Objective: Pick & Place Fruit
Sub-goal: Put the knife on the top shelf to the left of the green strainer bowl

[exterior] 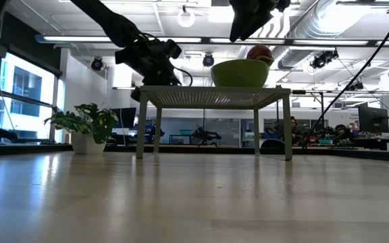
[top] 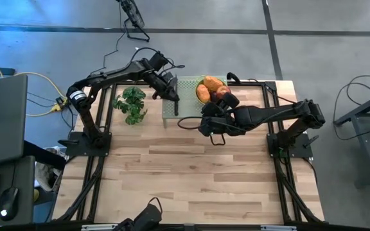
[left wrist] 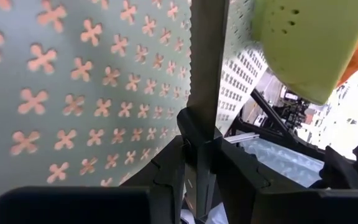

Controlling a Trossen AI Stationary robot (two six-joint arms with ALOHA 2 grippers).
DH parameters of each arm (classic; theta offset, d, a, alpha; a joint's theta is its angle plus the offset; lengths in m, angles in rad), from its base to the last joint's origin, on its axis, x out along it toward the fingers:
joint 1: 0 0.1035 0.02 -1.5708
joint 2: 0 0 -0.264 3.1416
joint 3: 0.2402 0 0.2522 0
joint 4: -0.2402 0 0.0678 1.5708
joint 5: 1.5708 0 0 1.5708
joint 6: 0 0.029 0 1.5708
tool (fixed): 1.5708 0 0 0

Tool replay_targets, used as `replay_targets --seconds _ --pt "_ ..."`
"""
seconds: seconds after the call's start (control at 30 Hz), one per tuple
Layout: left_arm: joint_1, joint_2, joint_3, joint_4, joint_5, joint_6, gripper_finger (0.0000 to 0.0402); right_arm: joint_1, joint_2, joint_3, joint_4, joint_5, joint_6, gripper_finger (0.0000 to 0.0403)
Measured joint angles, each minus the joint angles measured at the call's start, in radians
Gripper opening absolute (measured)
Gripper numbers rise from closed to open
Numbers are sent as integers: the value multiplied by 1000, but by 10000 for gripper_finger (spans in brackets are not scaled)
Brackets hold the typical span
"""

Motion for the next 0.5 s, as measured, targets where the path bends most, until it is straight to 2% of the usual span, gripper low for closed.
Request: replay_targets --seconds 0.5 --pt "0 0 0 -9 1 67 74 0 0 0 0 -3 0 206"
